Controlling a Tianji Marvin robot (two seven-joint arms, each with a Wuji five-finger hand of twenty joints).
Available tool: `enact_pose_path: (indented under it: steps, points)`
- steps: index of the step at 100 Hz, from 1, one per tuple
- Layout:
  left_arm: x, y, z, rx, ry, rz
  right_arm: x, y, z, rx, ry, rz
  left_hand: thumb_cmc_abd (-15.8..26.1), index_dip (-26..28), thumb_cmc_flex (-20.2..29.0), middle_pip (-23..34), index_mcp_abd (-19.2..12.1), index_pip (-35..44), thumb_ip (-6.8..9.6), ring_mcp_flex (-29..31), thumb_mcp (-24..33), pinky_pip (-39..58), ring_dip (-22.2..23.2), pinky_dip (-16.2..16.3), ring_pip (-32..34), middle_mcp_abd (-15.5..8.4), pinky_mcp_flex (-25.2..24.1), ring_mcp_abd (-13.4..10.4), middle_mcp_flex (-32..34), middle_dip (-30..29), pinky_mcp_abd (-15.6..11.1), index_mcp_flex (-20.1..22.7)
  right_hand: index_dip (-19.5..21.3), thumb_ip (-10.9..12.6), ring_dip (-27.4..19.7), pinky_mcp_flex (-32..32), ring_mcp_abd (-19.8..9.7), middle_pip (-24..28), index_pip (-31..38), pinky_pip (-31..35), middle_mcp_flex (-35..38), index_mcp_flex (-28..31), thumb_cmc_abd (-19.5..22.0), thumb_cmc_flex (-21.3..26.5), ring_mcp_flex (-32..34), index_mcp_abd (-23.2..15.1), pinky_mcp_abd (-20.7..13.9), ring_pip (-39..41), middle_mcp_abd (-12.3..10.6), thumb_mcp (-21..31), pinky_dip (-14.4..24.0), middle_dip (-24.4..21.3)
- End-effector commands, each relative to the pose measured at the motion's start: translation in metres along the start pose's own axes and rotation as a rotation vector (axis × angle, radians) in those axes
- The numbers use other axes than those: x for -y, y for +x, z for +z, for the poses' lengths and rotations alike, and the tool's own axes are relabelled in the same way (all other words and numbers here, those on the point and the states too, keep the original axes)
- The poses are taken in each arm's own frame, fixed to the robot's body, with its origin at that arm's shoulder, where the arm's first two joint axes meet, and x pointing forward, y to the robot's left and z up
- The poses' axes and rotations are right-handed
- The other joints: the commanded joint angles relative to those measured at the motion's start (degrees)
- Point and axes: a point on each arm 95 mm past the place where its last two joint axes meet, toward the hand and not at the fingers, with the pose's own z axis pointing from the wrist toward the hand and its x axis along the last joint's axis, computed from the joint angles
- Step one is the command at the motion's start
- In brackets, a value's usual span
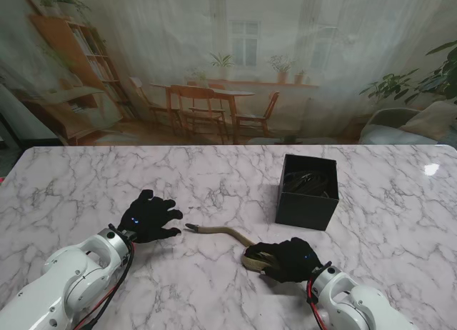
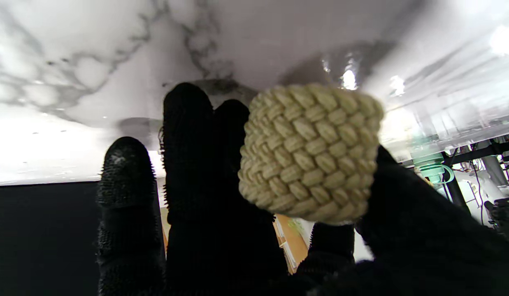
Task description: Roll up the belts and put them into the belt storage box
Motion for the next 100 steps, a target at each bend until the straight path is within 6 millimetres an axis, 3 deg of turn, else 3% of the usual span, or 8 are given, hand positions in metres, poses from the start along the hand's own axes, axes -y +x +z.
enact_pose_path:
  steps: [1,24,30,50,73,77,85,100]
  points:
    - [-0.0019,0.0008,0.0002,-0.001,-0.013,-0.002,0.0134,-0.0004,-0.0031,0.006,0.029,0.012,2.4,-0.4,-1.1,-1.1,0.3,-0.6,0.92,-0.6,-0.7,-1.5,-0.5,0.8,-1.5,0.4,-1.1,0.4,-2.4,-0.4,2.5,0.6,-0.2,5.1,-4.6,0.3,-2.0,6.2,0.3,-0.2,5.2,1.8,8.0,12.5,2.0,-3.6,3.4,-6.1,-6.0,8.4,-0.6,0.5]
    - [-0.0019,0.0006,0.0003,0.000,-0.012,-0.003,0.0160,-0.0007,-0.0023,0.030,0.022,0.001,2.4,-0.4,-1.2,-1.1,0.3,-0.6,0.92,-0.6,-0.7,-1.5,-0.5,0.8,-1.5,0.4,-1.1,0.3,-2.4,-0.4,2.5,0.5,1.8,5.2,-5.4,3.0,-2.0,3.6,6.4,1.6,7.0,-11.8,7.9,9.7,3.4,3.1,2.6,-4.5,-6.6,7.9,-1.5,-1.9]
    - [-0.0019,0.0007,0.0005,-0.001,-0.013,-0.002,0.0167,-0.0012,-0.0025,0.036,0.019,-0.006,2.4,-0.4,-1.2,-1.1,0.3,-0.7,0.92,-0.5,-0.7,-1.6,-0.5,0.8,-1.4,0.3,-1.1,0.3,-2.4,-0.4,2.4,0.4,1.8,5.4,-5.6,3.1,-1.6,3.3,6.8,1.6,6.6,-11.1,7.4,10.6,3.0,0.2,2.7,-4.9,-6.3,8.7,-1.7,-2.1]
    - [-0.0019,0.0007,0.0008,-0.002,-0.013,-0.004,0.0172,-0.0001,-0.0032,0.034,0.012,-0.006,2.5,-0.5,-1.1,-1.0,0.3,-0.7,0.94,-0.5,-0.7,-1.6,-0.5,0.8,-1.4,0.3,-1.1,0.4,-2.3,-0.4,2.5,0.3,4.6,5.5,-5.9,-0.9,-1.0,5.1,9.9,-1.4,1.3,14.8,10.9,16.4,0.6,-7.2,5.7,-6.9,-5.6,4.5,-2.1,-0.9]
    - [-0.0020,0.0008,0.0007,-0.005,-0.012,-0.004,0.0172,0.0011,-0.0035,0.039,-0.006,0.020,2.5,-0.5,-1.2,-1.0,0.2,-0.7,0.93,-0.4,-0.7,-1.7,-0.5,0.8,-1.4,0.4,-1.1,0.4,-2.3,-0.4,2.5,0.4,9.4,5.6,-6.1,-4.8,-1.8,3.2,16.4,-4.7,-0.6,21.3,10.4,16.2,-1.9,-8.5,6.2,-9.2,-5.8,4.9,-1.1,-1.9]
    - [-0.0021,0.0007,0.0006,-0.005,-0.012,-0.005,0.0167,0.0020,-0.0035,0.043,-0.008,0.038,2.6,-0.5,-1.2,-1.0,0.2,-0.7,0.92,-0.4,-0.7,-1.7,-0.5,0.8,-1.4,0.2,-1.1,0.4,-2.2,-0.4,2.5,0.3,9.2,5.6,-6.1,-5.3,-1.9,2.7,15.6,-5.1,-0.7,20.2,10.6,16.2,-2.0,-8.1,6.3,-9.4,-5.8,4.9,-1.0,-2.1]
    - [-0.0021,0.0007,0.0005,-0.005,-0.011,-0.006,0.0160,0.0026,-0.0052,0.055,0.031,0.040,2.6,-0.5,-1.2,-1.0,0.3,-0.7,0.93,-0.4,-0.7,-1.7,-0.5,0.9,-1.4,0.2,-1.1,0.3,-2.2,-0.4,2.5,0.3,4.8,5.6,-6.2,-6.3,-2.7,0.4,4.3,-6.5,-2.5,-0.2,10.8,16.1,-4.0,-3.5,5.8,-11.0,-6.9,3.5,-0.7,-2.7]
    - [-0.0023,0.0009,0.0007,-0.006,-0.012,-0.005,0.0170,0.0016,-0.0069,0.055,0.075,0.036,2.7,-0.5,-1.1,-1.0,0.2,-0.8,0.95,-0.5,-0.7,-1.7,-0.5,0.9,-1.4,0.2,-1.1,0.4,-2.2,-0.4,2.5,0.2,0.5,5.7,-6.4,-6.5,-2.3,-3.3,-0.8,-7.8,-6.5,1.8,9.0,16.4,-6.1,-3.6,6.7,-13.1,-6.4,7.2,-0.6,-4.1]
